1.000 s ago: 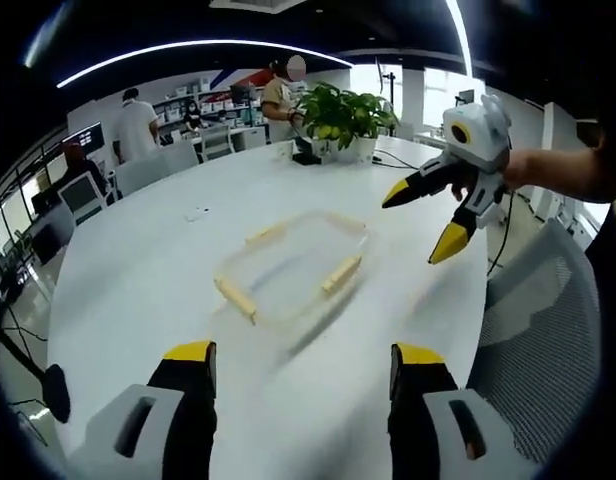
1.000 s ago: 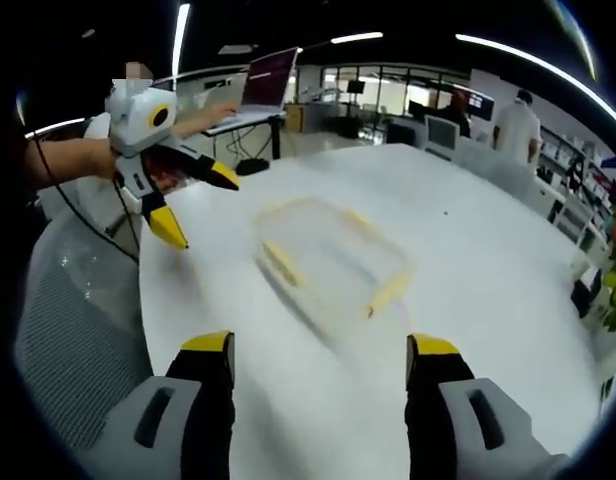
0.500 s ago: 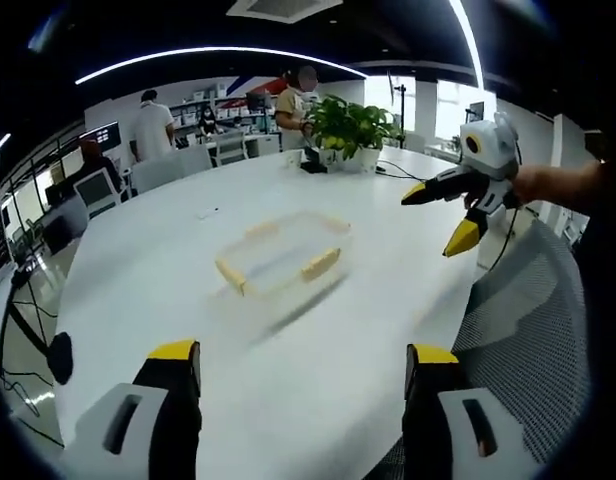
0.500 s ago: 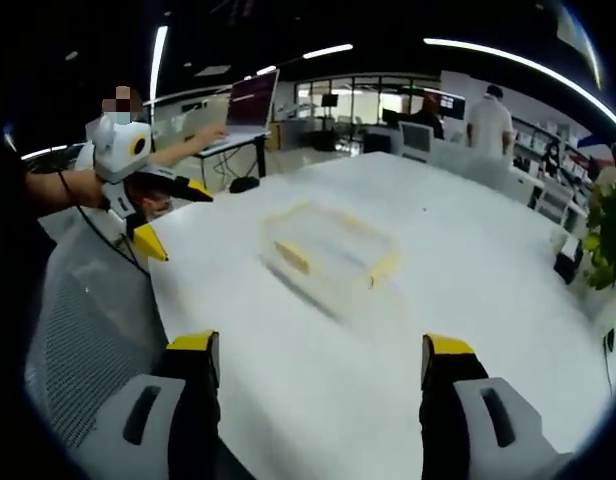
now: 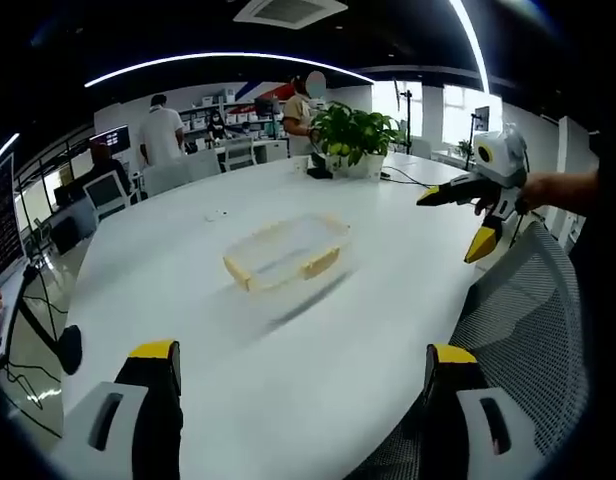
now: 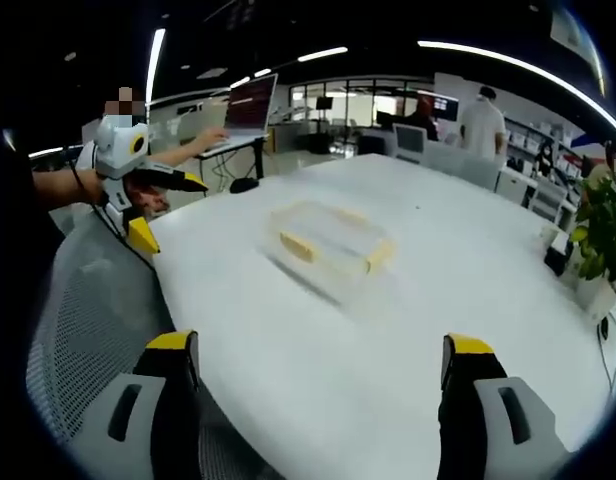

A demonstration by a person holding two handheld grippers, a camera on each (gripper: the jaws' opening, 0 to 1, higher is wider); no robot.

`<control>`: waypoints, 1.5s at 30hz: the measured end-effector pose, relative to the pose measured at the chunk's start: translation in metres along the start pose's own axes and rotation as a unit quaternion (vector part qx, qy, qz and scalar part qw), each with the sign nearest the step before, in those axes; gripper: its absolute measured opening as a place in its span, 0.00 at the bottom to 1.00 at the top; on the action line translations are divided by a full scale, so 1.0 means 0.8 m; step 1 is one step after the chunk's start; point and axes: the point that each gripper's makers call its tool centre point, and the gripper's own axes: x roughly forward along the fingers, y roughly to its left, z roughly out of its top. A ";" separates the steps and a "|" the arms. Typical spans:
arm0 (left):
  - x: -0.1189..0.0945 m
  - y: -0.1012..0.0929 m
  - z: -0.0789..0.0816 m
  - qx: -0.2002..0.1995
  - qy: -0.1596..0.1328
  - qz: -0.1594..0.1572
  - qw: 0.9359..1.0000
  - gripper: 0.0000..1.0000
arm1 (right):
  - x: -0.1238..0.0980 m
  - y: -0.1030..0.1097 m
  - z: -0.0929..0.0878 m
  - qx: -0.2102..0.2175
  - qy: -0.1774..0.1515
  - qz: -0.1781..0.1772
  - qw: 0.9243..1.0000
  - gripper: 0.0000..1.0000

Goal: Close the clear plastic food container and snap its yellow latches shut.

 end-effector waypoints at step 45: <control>-0.001 0.000 -0.003 0.000 0.003 0.007 1.000 0.99 | 0.004 -0.004 -0.010 -0.016 0.022 0.020 0.999 1.00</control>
